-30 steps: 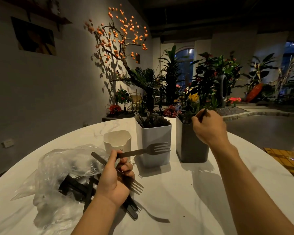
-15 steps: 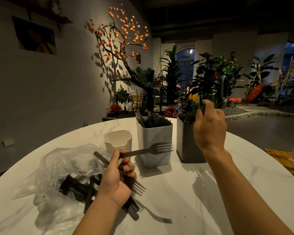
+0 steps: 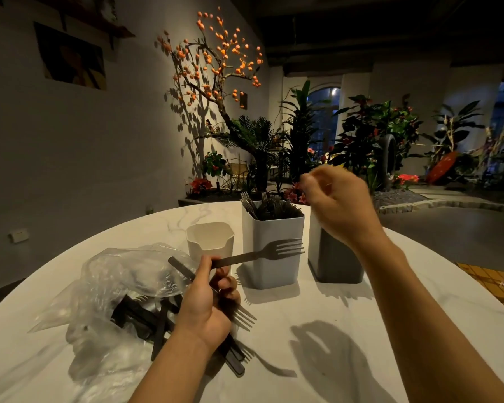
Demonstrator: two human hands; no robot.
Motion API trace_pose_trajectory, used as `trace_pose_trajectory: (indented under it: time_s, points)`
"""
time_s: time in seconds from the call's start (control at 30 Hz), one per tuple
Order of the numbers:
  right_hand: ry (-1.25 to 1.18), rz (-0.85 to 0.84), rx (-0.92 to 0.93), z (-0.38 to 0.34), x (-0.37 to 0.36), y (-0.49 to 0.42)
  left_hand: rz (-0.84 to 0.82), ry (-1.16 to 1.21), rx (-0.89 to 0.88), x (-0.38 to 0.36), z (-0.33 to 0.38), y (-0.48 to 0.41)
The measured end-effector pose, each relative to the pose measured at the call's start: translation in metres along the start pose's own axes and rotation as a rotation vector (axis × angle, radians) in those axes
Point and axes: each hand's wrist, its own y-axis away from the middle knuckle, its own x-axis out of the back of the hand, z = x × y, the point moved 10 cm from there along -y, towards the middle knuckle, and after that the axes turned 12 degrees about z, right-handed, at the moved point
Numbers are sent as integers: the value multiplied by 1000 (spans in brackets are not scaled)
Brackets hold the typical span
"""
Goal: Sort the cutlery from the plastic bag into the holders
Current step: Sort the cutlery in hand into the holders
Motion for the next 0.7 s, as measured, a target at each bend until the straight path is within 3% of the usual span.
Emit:
trace_pose_trajectory:
  time_s: [0.1, 0.17, 0.3, 0.53, 0.7]
  points:
    - [-19, -790, -49, -36, -52, 53, -11, 1, 20, 1, 0, -4]
    - [60, -1031, -33, -40, -65, 85, -12, -1, 20, 3, 1, -5]
    - [105, -992, 5, -46, -87, 93, -4, -4, -34, 0, 6, 2]
    - [-3, -1037, 20, -57, -122, 123, -81, -22, 21, -9, -2, 10]
    - [-86, -1167, -185, -43, -120, 135, -49, -33, -57, -9, 7, 14]
